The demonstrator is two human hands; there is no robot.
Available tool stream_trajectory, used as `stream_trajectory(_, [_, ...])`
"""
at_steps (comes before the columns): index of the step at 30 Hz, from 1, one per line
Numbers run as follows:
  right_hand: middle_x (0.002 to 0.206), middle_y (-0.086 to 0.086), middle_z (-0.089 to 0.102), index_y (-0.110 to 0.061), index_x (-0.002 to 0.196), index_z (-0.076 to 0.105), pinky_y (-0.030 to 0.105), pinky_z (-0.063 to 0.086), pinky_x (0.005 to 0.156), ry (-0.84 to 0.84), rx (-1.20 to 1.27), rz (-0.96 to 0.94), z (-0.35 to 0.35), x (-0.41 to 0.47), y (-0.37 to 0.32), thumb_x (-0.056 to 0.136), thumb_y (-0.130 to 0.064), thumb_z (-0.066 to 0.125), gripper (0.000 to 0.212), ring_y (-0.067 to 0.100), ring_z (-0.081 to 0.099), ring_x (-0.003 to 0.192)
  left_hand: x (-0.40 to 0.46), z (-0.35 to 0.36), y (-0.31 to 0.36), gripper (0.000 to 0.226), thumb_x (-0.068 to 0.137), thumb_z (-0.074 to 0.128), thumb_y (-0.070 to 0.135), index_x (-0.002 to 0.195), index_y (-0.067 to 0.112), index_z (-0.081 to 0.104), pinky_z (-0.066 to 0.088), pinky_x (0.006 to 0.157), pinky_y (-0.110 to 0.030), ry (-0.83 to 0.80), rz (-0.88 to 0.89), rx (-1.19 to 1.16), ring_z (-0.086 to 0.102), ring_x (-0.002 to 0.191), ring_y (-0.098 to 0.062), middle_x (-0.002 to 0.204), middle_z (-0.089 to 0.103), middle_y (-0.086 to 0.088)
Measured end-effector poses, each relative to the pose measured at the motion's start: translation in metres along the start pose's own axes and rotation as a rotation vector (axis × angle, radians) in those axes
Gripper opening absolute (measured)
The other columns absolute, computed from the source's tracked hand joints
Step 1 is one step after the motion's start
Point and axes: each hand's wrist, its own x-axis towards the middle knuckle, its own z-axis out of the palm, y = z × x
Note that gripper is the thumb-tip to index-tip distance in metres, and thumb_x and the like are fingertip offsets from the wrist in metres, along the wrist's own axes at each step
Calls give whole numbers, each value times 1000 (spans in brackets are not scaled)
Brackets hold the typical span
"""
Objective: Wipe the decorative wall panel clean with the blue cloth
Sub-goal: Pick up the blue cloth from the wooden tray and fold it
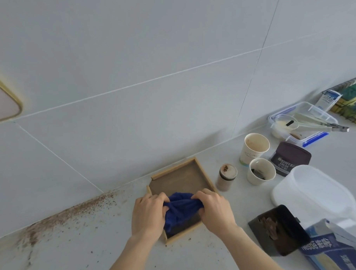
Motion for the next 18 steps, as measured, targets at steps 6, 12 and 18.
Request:
stream_trajectory(6, [113, -7, 67, -31, 124, 66, 29, 46, 77, 52, -41, -94, -40, 0, -35, 92, -9, 58, 40, 19, 61, 105, -7, -50, -26, 16, 102, 54, 27, 112, 31, 67, 37, 94, -30, 91, 27, -43, 57, 108, -18, 108, 72, 12])
stream_trajectory(12, [106, -10, 71, -34, 115, 69, 37, 53, 76, 129, -31, -164, -77, -3, -98, 90, -12, 55, 37, 21, 63, 99, -24, -104, -67, 16, 94, 60, 16, 94, 27, 71, 37, 82, -30, 288, 33, -83, 62, 92, -23, 82, 71, 9])
stream_trajectory(18, [96, -8, 77, -32, 107, 73, 39, 58, 72, 112, 132, -192, -101, -11, -175, 79, -5, 51, 45, 17, 68, 87, -56, -163, -114, 20, 91, 57, 12, 88, 25, 72, 37, 78, -28, 438, 2, -112, 63, 84, -21, 75, 70, 10])
